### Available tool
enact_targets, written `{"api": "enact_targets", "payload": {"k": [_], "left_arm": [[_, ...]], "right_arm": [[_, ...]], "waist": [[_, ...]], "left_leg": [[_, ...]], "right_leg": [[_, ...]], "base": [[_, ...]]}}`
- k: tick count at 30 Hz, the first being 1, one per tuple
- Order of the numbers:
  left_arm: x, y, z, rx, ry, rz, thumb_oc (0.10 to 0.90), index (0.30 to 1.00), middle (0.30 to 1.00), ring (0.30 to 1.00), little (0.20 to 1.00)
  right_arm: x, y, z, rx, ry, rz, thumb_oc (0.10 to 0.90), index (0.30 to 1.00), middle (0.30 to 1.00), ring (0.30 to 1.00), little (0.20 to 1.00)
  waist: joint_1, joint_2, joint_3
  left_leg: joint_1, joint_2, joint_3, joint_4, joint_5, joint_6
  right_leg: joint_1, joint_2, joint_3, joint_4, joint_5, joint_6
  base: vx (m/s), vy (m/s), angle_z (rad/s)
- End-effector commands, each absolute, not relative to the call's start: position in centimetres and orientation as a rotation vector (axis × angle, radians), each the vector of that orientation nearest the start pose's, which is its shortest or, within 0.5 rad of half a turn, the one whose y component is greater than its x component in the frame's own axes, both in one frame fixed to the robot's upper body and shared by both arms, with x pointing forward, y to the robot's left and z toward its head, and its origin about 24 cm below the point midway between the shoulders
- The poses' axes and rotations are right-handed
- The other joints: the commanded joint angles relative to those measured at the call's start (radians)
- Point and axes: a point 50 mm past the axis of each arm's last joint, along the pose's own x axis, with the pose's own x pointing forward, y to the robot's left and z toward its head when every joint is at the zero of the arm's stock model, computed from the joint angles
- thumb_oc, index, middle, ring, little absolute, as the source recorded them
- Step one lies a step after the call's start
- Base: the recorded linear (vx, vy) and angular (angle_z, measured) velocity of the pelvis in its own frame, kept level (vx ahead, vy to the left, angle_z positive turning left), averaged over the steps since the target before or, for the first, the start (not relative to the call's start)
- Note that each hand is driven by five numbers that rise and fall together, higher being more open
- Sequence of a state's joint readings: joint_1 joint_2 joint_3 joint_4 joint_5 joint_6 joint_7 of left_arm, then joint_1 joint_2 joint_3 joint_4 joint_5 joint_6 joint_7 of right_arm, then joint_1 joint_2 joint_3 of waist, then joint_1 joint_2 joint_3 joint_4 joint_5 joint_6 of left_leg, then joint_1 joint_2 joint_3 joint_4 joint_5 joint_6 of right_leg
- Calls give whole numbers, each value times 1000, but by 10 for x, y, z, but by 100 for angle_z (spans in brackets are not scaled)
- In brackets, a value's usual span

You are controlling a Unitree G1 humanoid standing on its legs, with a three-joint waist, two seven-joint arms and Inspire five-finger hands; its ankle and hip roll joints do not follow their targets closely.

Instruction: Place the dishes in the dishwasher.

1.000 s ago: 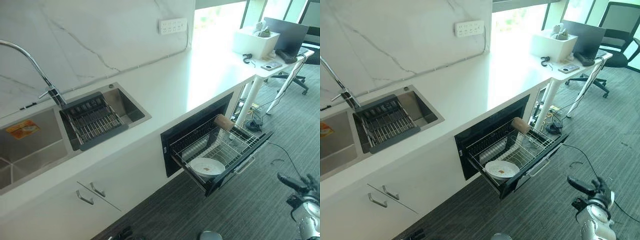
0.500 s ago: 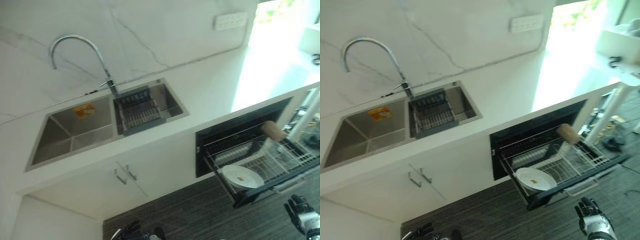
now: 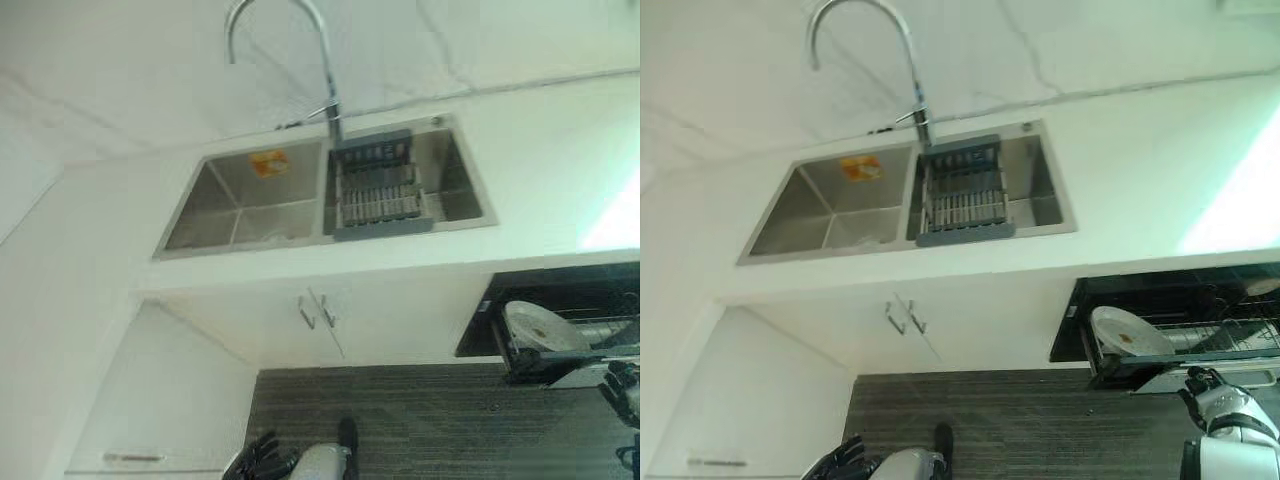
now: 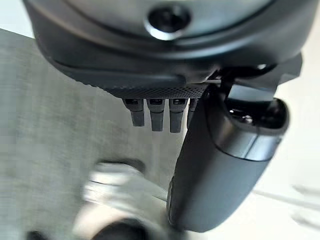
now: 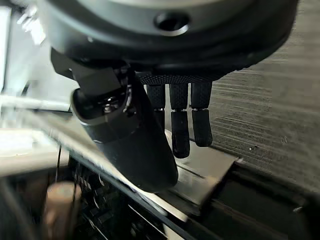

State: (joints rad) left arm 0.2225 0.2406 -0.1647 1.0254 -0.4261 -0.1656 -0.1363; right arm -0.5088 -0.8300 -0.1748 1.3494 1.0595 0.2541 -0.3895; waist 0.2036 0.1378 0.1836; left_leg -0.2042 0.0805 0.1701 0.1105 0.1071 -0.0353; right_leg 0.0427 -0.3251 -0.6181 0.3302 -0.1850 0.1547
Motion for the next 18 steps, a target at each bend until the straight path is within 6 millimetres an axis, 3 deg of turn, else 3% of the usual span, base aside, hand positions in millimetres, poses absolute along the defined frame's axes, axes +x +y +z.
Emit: {"api": "enact_targets", "payload": {"k": [1, 4, 6, 9, 14, 18], "left_arm": [[58, 250, -148, -39, 1035, 137, 800, 900, 900, 900, 900], [56, 260, -145, -12, 1039, 127, 800, 900, 900, 900, 900], [55, 265, -144, -4, 1043, 127, 800, 900, 900, 900, 900], [55, 264, -143, -9, 1040, 115, 800, 900, 900, 900, 900], [63, 264, -141, -22, 1010, 111, 800, 900, 900, 900, 900], [70, 263, -139, -22, 978, 89, 800, 900, 900, 900, 900]], "right_arm": [[296, -432, 149, 554, 126, -940, 400, 300, 300, 300, 300], [315, -425, 200, 331, -37, -877, 400, 300, 300, 300, 300], [323, -418, 223, 189, -88, -831, 400, 300, 300, 300, 300], [327, -414, 243, 114, -152, -803, 400, 300, 300, 300, 300], [327, -413, 252, 66, -203, -808, 400, 300, 300, 300, 300], [330, -408, 247, 50, -224, -789, 400, 300, 300, 300, 300]], "waist": [[85, -9, 29], [122, 0, 35], [137, 5, 40], [138, 16, 49], [137, 18, 62], [132, -1, 78]], "left_leg": [[44, 49, -19, 190, -223, -82], [27, 27, -53, 190, -220, -74], [19, 19, -61, 190, -218, -69], [12, 13, -63, 190, -217, -64], [2, 11, -61, 190, -222, -57], [-3, 16, -56, 190, -226, -54]], "right_leg": [[-39, 8, 59, -30, 43, -29], [-39, -13, 34, -30, 63, -20], [-40, -25, 23, -30, 72, -15], [-44, -36, 17, -30, 84, -10], [-52, -48, 16, -30, 98, -1], [-60, -47, 21, -30, 109, 3]], "base": [[129, -9, 36], [107, 6, 52], [91, 55, 38], [56, 75, 18], [2, 55, -2], [-24, 21, -1]]}}
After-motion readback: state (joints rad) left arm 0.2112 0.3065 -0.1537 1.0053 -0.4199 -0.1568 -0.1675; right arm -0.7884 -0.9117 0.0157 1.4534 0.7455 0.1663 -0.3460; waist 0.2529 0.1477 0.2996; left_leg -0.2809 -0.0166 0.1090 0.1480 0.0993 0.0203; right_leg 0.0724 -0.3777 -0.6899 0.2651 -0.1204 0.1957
